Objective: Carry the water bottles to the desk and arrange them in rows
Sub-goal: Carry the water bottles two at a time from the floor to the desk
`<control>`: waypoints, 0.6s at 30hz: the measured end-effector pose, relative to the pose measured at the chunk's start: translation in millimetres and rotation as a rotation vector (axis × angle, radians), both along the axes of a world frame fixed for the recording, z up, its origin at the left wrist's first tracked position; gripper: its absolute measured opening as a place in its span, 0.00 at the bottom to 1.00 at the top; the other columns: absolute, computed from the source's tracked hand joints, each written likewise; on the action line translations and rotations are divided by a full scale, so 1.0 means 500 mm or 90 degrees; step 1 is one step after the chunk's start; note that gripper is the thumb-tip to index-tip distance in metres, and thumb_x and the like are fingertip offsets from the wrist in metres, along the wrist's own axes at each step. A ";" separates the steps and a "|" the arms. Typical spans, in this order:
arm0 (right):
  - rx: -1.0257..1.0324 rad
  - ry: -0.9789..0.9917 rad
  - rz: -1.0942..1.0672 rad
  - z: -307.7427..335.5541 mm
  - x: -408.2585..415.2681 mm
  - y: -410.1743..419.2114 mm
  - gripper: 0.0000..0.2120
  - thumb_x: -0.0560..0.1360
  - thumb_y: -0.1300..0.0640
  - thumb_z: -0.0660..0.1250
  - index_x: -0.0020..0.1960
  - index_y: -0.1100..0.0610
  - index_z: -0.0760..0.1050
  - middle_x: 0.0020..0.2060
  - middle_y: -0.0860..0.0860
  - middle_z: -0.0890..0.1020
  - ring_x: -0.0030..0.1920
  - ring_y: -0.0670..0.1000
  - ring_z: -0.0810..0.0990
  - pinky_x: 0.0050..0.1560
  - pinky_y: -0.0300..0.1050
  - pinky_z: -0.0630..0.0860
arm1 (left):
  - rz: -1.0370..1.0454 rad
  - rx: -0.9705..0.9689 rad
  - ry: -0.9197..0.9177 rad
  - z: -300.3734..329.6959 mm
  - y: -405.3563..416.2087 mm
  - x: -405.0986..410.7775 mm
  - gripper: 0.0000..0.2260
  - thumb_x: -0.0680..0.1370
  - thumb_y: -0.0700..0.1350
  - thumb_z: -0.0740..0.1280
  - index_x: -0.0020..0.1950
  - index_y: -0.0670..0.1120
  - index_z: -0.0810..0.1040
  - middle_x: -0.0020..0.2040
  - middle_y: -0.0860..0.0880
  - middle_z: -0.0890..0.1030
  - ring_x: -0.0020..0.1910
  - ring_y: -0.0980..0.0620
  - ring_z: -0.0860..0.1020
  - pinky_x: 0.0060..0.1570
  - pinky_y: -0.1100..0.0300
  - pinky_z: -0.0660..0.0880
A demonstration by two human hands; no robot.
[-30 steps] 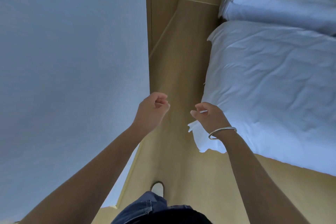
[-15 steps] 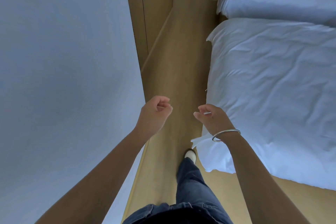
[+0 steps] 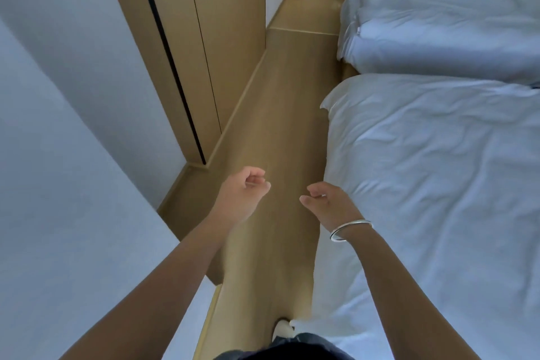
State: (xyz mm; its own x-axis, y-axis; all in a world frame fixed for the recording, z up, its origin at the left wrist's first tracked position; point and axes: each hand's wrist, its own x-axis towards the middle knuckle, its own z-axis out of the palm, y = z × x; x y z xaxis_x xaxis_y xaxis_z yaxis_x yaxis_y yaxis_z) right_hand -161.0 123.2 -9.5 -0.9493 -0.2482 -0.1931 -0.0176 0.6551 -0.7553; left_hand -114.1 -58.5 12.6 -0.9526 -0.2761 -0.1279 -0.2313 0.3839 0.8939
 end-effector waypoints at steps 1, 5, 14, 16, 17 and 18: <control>0.004 0.000 0.007 -0.001 -0.031 0.002 0.17 0.74 0.52 0.67 0.60 0.58 0.74 0.54 0.51 0.78 0.53 0.51 0.77 0.57 0.42 0.70 | 0.008 0.001 -0.003 -0.002 0.003 -0.031 0.10 0.77 0.45 0.65 0.58 0.48 0.75 0.51 0.53 0.78 0.46 0.60 0.75 0.40 0.76 0.69; 0.009 -0.027 0.017 -0.007 -0.137 0.008 0.17 0.74 0.52 0.67 0.59 0.57 0.75 0.55 0.52 0.78 0.54 0.52 0.77 0.58 0.42 0.70 | 0.026 0.019 -0.024 -0.013 0.010 -0.129 0.11 0.76 0.44 0.66 0.58 0.47 0.76 0.51 0.52 0.79 0.48 0.57 0.76 0.46 0.70 0.70; 0.026 -0.039 0.032 -0.013 -0.364 -0.011 0.16 0.74 0.53 0.67 0.58 0.61 0.75 0.57 0.56 0.78 0.56 0.55 0.77 0.60 0.48 0.71 | 0.023 0.010 -0.045 -0.035 -0.012 -0.362 0.10 0.76 0.47 0.66 0.57 0.50 0.76 0.52 0.55 0.77 0.48 0.61 0.76 0.47 0.65 0.71; 0.035 -0.043 0.034 -0.013 -0.422 -0.020 0.17 0.74 0.53 0.66 0.60 0.61 0.74 0.58 0.56 0.78 0.58 0.55 0.76 0.61 0.48 0.71 | 0.022 -0.002 -0.046 -0.042 -0.021 -0.424 0.10 0.76 0.48 0.66 0.57 0.51 0.76 0.52 0.56 0.76 0.47 0.62 0.75 0.44 0.64 0.70; 0.036 -0.045 0.028 -0.014 -0.455 -0.026 0.18 0.74 0.53 0.67 0.61 0.61 0.74 0.59 0.55 0.78 0.59 0.55 0.76 0.62 0.48 0.70 | 0.024 -0.002 -0.045 -0.044 -0.027 -0.459 0.10 0.76 0.47 0.66 0.57 0.51 0.76 0.53 0.56 0.76 0.46 0.62 0.75 0.43 0.64 0.69; 0.035 -0.046 0.021 -0.013 -0.490 -0.032 0.18 0.74 0.53 0.67 0.61 0.60 0.74 0.59 0.55 0.78 0.59 0.55 0.76 0.62 0.47 0.70 | 0.026 0.000 -0.045 -0.046 -0.034 -0.497 0.10 0.75 0.47 0.67 0.57 0.50 0.76 0.53 0.55 0.76 0.45 0.61 0.75 0.42 0.64 0.68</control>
